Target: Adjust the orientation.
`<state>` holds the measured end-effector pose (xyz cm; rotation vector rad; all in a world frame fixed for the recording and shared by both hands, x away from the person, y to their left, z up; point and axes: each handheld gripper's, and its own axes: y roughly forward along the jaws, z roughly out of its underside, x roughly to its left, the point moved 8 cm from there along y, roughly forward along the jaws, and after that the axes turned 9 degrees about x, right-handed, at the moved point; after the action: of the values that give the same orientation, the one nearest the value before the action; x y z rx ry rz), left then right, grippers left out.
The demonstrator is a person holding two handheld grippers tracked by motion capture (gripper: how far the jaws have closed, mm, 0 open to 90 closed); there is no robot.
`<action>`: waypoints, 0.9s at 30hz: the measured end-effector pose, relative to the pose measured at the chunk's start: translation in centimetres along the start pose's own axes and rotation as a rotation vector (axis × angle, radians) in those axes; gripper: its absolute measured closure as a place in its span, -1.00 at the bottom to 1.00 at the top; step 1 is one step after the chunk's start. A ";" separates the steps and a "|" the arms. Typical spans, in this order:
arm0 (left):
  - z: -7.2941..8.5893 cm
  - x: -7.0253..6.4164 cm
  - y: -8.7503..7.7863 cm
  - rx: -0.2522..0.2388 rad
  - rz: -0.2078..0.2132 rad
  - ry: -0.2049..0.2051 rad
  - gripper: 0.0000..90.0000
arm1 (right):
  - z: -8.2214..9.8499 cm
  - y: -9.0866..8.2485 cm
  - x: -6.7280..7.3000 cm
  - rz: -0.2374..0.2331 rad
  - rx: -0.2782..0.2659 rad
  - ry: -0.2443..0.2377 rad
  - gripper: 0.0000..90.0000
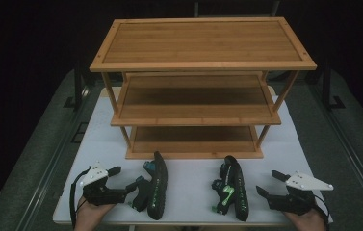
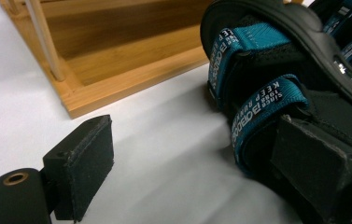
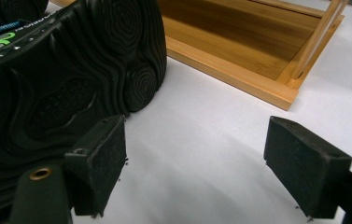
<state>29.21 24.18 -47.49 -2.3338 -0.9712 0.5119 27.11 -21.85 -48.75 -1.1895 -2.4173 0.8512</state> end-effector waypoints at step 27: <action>-1.1 -3.3 2.1 0.044 0.045 0.145 -0.37 | 0.0 0.0 0.1 -0.002 0.000 0.000 -0.54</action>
<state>28.72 20.15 -47.51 -2.3215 -0.8339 0.3715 27.04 -21.79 -48.69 -1.1869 -2.4182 0.8510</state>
